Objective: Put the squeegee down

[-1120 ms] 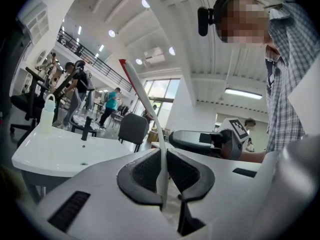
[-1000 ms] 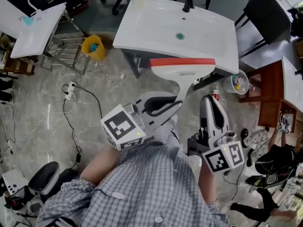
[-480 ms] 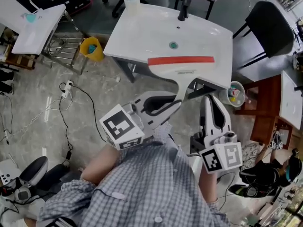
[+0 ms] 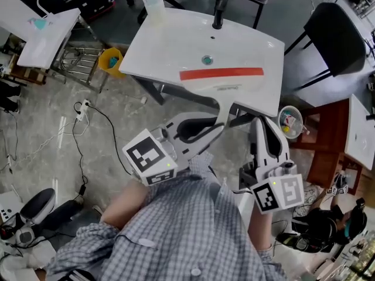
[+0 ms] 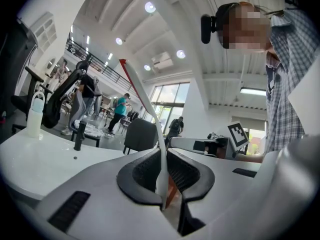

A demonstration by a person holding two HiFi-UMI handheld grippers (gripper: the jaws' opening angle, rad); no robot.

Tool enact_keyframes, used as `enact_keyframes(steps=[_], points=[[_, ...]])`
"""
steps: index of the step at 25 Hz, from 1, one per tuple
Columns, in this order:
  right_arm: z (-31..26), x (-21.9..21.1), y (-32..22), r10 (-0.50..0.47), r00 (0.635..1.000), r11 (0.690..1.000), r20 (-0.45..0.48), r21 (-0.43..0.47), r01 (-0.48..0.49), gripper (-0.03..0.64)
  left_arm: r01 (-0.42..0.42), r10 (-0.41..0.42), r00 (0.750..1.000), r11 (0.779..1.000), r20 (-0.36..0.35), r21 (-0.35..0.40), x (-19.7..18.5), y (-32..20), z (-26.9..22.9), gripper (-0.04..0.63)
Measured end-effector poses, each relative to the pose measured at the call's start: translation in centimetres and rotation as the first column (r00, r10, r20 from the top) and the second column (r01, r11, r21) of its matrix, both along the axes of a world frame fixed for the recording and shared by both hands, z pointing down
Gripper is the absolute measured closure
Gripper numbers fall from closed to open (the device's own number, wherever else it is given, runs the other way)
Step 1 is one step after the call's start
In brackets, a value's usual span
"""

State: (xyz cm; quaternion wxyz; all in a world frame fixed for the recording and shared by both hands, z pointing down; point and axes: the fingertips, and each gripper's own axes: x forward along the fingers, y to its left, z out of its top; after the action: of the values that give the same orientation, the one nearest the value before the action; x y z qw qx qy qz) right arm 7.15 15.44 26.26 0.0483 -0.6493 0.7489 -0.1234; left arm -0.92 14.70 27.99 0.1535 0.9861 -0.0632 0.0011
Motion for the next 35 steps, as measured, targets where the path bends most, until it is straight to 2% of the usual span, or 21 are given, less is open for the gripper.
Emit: enact_keyframes(steps=[9,15,35], points=[[0.6,2.3,-0.7,-0.001,0.999,1.000,0.039,-0.007,0.001,0.595,0.005,-0.005,1.000,1.000,0.008,-0.014,2.2,-0.5,-0.1,0.551],[0.6,3.2,-1.9,-0.004,0.998,1.000,0.063,0.005,0.004,0.595,0.010,-0.012,1.000,0.998,-0.024,-0.066,3.2,-2.8,0.2,0.551],[0.1,6.1,-11.9,0.078,0.996,0.996,0.047,-0.035,-0.076,0.595,-0.083,0.080,0.996,0.994,-0.050,-0.064,7.6,-13.0,-0.5,0.551]])
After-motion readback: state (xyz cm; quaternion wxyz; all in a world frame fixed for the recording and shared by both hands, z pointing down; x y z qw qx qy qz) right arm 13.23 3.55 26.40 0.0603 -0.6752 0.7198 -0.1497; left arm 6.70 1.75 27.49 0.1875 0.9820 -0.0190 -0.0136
